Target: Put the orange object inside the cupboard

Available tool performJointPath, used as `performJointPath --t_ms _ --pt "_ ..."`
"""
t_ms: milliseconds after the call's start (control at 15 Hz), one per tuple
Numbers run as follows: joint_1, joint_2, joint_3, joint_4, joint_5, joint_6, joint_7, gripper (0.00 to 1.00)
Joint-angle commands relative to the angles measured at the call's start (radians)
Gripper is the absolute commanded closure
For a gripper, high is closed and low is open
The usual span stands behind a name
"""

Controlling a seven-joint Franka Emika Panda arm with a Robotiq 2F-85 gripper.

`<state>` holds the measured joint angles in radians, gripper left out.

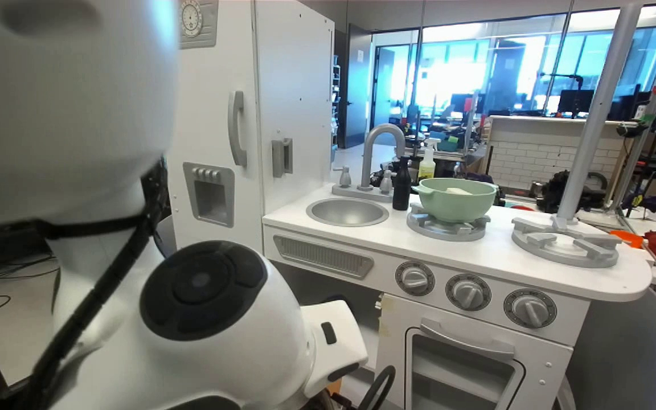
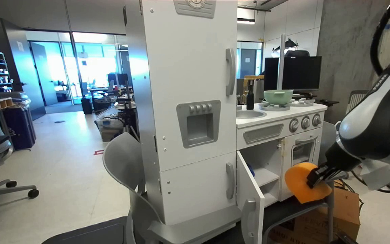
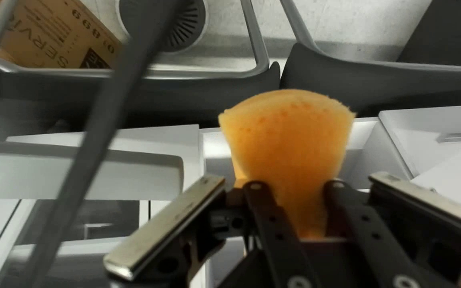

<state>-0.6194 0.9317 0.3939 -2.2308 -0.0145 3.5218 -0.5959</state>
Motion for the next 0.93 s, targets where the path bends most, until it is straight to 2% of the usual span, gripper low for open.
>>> performJointPath --t_ms 0,200,467,867 --pt "0.1 0.129 -0.065 0.178 -0.215 0.115 0.199 0.97" --pt "0.175 0.171 -0.101 0.298 -0.281 0.111 0.299 0.97" --pt "0.233 0.195 -0.146 0.399 -0.309 0.125 0.36 0.97" --pt "0.301 0.369 -0.192 0.666 -0.299 0.123 0.393 0.97"
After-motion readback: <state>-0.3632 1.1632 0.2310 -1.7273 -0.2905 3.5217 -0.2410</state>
